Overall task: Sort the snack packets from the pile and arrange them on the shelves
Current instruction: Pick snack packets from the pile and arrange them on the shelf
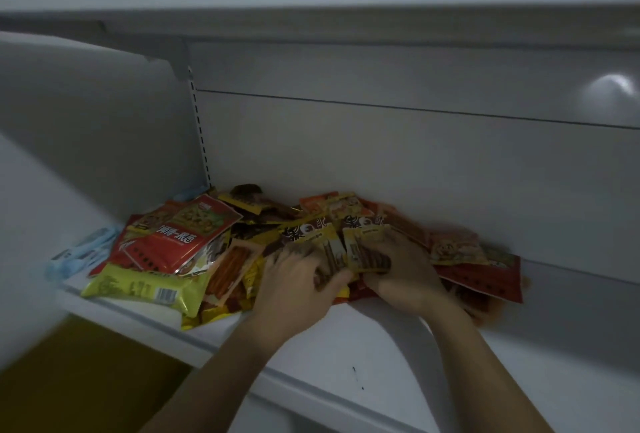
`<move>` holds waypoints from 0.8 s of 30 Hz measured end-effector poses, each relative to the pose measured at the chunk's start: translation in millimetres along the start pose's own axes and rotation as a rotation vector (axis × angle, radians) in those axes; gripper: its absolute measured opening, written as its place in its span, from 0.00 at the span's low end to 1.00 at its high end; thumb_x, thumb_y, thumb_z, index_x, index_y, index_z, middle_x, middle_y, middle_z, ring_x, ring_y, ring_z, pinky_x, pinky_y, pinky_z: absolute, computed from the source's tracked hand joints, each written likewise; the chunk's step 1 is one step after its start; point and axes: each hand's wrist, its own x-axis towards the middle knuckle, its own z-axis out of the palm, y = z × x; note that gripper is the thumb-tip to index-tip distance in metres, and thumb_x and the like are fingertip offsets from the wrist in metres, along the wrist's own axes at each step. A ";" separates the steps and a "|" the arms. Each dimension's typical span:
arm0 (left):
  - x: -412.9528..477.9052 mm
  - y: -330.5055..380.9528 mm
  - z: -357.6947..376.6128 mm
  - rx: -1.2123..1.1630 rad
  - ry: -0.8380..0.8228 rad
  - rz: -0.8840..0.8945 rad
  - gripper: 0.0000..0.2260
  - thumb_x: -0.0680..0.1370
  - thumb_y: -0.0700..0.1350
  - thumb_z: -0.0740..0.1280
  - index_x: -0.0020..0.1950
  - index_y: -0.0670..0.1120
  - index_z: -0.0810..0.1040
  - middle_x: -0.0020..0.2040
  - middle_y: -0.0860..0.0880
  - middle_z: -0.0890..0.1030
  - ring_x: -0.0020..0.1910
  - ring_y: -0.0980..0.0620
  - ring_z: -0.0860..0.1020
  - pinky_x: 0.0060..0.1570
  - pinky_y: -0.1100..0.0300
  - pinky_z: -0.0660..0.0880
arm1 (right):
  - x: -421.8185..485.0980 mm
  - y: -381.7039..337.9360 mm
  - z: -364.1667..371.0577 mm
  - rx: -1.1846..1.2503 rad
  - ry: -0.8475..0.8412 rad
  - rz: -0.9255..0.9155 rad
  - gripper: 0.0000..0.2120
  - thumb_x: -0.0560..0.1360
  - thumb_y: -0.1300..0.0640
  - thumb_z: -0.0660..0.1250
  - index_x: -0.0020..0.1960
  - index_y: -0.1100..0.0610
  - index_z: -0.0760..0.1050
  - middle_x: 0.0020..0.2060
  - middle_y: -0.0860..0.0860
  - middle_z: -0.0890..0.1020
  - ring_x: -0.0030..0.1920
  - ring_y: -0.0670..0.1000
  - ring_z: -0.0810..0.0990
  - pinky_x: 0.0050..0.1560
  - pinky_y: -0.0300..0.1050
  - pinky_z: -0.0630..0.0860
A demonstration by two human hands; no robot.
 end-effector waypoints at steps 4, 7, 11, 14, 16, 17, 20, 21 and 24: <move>10.9 -6.2 -5.2 -0.058 0.113 -0.113 0.07 0.76 0.53 0.69 0.39 0.53 0.75 0.41 0.54 0.77 0.45 0.48 0.78 0.41 0.53 0.73 | -2.6 0.2 13.9 0.135 0.182 -0.008 0.13 0.76 0.42 0.66 0.56 0.46 0.81 0.66 0.48 0.74 0.73 0.51 0.65 0.66 0.48 0.68; 13.2 -1.6 -7.4 0.197 0.110 -0.244 0.15 0.73 0.58 0.69 0.53 0.50 0.78 0.51 0.48 0.80 0.53 0.44 0.77 0.50 0.50 0.70 | -3.1 3.4 19.2 0.066 0.246 0.065 0.13 0.77 0.45 0.67 0.59 0.47 0.80 0.71 0.52 0.68 0.73 0.54 0.64 0.68 0.49 0.67; 14.1 2.8 -12.9 0.378 0.010 -0.398 0.37 0.72 0.70 0.63 0.72 0.47 0.64 0.61 0.41 0.76 0.62 0.39 0.73 0.59 0.49 0.65 | 1.9 12.1 20.1 -0.006 0.226 0.124 0.25 0.75 0.39 0.66 0.71 0.42 0.69 0.69 0.51 0.72 0.70 0.56 0.68 0.70 0.54 0.66; 13.5 9.4 -14.8 0.341 -0.078 -0.369 0.37 0.74 0.69 0.62 0.75 0.49 0.59 0.62 0.43 0.78 0.64 0.40 0.71 0.59 0.50 0.63 | 2.6 15.0 20.2 -0.020 0.201 0.122 0.29 0.74 0.37 0.65 0.73 0.43 0.67 0.64 0.50 0.78 0.67 0.56 0.72 0.67 0.55 0.67; 15.4 13.2 -13.4 0.240 -0.114 -0.368 0.36 0.74 0.67 0.64 0.75 0.51 0.59 0.62 0.45 0.78 0.65 0.41 0.71 0.59 0.50 0.63 | 1.1 13.8 18.5 -0.011 0.202 0.138 0.29 0.74 0.37 0.65 0.73 0.43 0.67 0.64 0.51 0.77 0.67 0.57 0.71 0.67 0.54 0.67; 15.9 14.7 -12.8 0.192 -0.119 -0.380 0.35 0.74 0.67 0.65 0.75 0.51 0.60 0.61 0.45 0.78 0.64 0.41 0.72 0.58 0.50 0.64 | 0.0 12.8 17.6 0.003 0.203 0.141 0.29 0.74 0.38 0.66 0.73 0.43 0.67 0.64 0.51 0.77 0.67 0.57 0.70 0.66 0.54 0.68; 16.1 15.1 -10.4 0.022 -0.084 -0.404 0.35 0.72 0.62 0.71 0.74 0.52 0.60 0.60 0.45 0.77 0.63 0.42 0.73 0.58 0.49 0.66 | -3.6 9.6 14.5 0.035 0.191 0.141 0.28 0.75 0.41 0.67 0.73 0.44 0.67 0.64 0.53 0.76 0.67 0.57 0.70 0.64 0.52 0.71; 15.1 15.5 -9.8 -0.055 -0.065 -0.395 0.35 0.72 0.59 0.73 0.74 0.52 0.61 0.61 0.45 0.76 0.64 0.41 0.72 0.60 0.48 0.68 | -4.3 9.6 14.1 0.041 0.190 0.139 0.28 0.75 0.41 0.67 0.73 0.44 0.67 0.65 0.53 0.75 0.67 0.57 0.70 0.63 0.52 0.71; 12.4 17.0 -10.6 -0.310 0.012 -0.382 0.37 0.70 0.48 0.77 0.74 0.54 0.63 0.65 0.42 0.70 0.65 0.39 0.71 0.59 0.47 0.74 | -5.3 10.2 13.2 0.063 0.199 0.135 0.29 0.74 0.40 0.68 0.73 0.45 0.67 0.66 0.52 0.75 0.67 0.57 0.71 0.62 0.52 0.72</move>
